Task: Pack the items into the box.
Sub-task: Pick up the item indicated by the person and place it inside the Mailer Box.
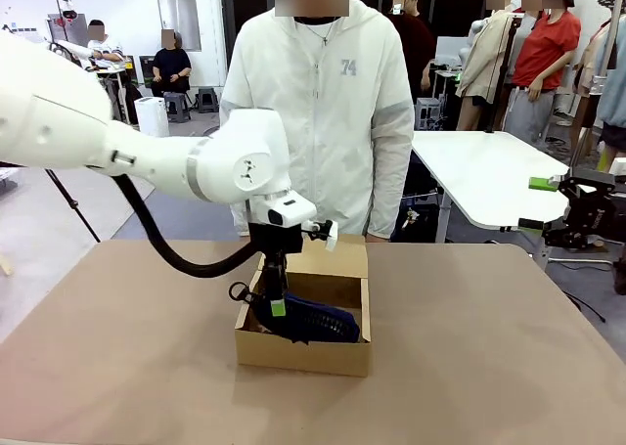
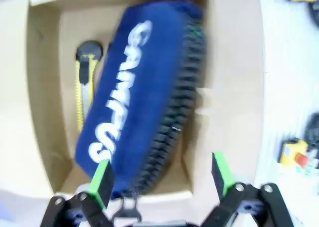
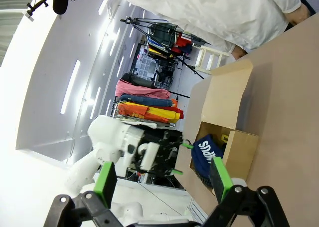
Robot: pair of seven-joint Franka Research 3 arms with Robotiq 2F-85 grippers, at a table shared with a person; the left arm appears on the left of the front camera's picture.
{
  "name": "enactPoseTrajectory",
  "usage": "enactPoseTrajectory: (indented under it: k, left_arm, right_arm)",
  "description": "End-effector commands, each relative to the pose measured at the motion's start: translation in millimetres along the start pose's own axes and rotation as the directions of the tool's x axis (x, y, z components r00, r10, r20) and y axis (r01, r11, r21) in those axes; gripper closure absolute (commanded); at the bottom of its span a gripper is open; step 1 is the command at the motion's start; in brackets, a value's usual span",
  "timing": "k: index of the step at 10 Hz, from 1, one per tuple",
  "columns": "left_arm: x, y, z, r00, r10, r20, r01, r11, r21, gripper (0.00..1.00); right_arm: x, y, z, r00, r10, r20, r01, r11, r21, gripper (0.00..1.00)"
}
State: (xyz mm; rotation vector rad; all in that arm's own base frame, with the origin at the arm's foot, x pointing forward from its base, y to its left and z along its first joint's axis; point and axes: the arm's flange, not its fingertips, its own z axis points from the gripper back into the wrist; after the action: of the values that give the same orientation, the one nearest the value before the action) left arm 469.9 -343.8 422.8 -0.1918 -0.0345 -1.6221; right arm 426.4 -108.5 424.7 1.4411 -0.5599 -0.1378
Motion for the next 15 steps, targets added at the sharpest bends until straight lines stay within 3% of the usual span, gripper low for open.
enactPoseTrajectory:
  k: [1, 2, 3, 4, 5, 6, 7, 8, 9, 10, 11, 12, 13, 14, 15]
  left_arm:
    - [-45, -53, 34, 0.983, -0.039, 0.177, 0.026, 0.997, 0.077, 0.00]
    - [-72, -77, 52, 0.946, -0.023, 0.322, -0.035, 0.984, 0.174, 0.00]
    - [-97, -95, 60, 0.895, -0.109, 0.434, 0.039, 0.985, 0.167, 0.00]
    - [-125, -111, 62, 0.833, -0.112, 0.542, 0.061, 0.992, 0.111, 0.00]
    - [-159, -128, 61, 0.722, -0.047, 0.690, -0.038, 0.994, 0.107, 0.00]
    - [-198, -141, 64, 0.451, 0.087, 0.888, -0.208, 0.978, 0.010, 0.00]
    - [-236, -151, 65, 0.213, 0.163, 0.963, -0.271, 0.957, -0.102, 0.00]
    - [-274, -160, 64, -0.092, 0.292, 0.952, -0.256, 0.917, -0.306, 0.00]
    - [-305, -163, 59, -0.223, 0.343, 0.912, -0.280, 0.874, -0.398, 0.00]
    - [-332, -160, 51, -0.371, 0.469, 0.802, -0.265, 0.774, -0.575, 0.00]
    - [-348, -153, 42, -0.350, 0.605, 0.715, -0.272, 0.664, -0.696, 0.00]
    - [-360, -145, 32, -0.296, 0.720, 0.627, -0.267, 0.568, -0.778, 0.00]
    - [-359, -135, 26, -0.210, 0.785, 0.583, -0.263, 0.530, -0.807, 0.00]
    - [-378, -146, 44, -0.058, 0.499, 0.865, -0.249, 0.832, -0.496, 0.00]
    - [-378, -146, 44, -0.058, 0.499, 0.865, -0.249, 0.832, -0.496, 0.00]
  right_arm:
    - [-1, 3, 1, 1.000, 0.004, -0.004, -0.004, 1.000, 0.010, 0.00]
    - [-1, 3, 1, 1.000, 0.004, -0.004, -0.004, 1.000, 0.010, 0.00]
    - [-1, 3, 1, 1.000, 0.004, -0.004, -0.004, 1.000, 0.010, 0.00]
    - [-1, 3, 1, 1.000, 0.004, -0.004, -0.004, 1.000, 0.010, 0.00]
    - [-1, 3, 1, 1.000, 0.004, -0.004, -0.004, 1.000, 0.010, 0.00]
    - [-1, 3, 1, 1.000, 0.004, -0.004, -0.004, 1.000, 0.010, 0.00]
    - [-1, 3, 1, 1.000, 0.004, -0.004, -0.004, 1.000, 0.010, 0.00]
    - [-1, 3, 1, 1.000, 0.004, -0.004, -0.004, 1.000, 0.010, 0.00]
    - [-1, 3, 1, 1.000, 0.004, -0.004, -0.004, 1.000, 0.010, 0.00]
    - [-1, 3, 1, 1.000, 0.004, -0.004, -0.004, 1.000, 0.010, 0.00]
    - [-1, 3, 1, 1.000, 0.004, -0.004, -0.004, 1.000, 0.010, 0.00]
    - [-1, 3, 1, 1.000, 0.004, -0.004, -0.004, 1.000, 0.010, 0.00]
    - [-1, 3, 1, 1.000, 0.004, -0.004, -0.004, 1.000, 0.010, 0.00]
    - [-1, 3, 1, 1.000, 0.004, -0.004, -0.004, 1.000, 0.010, 0.00]
    - [-1, 3, 1, 1.000, 0.004, -0.004, -0.004, 1.000, 0.010, 0.00]
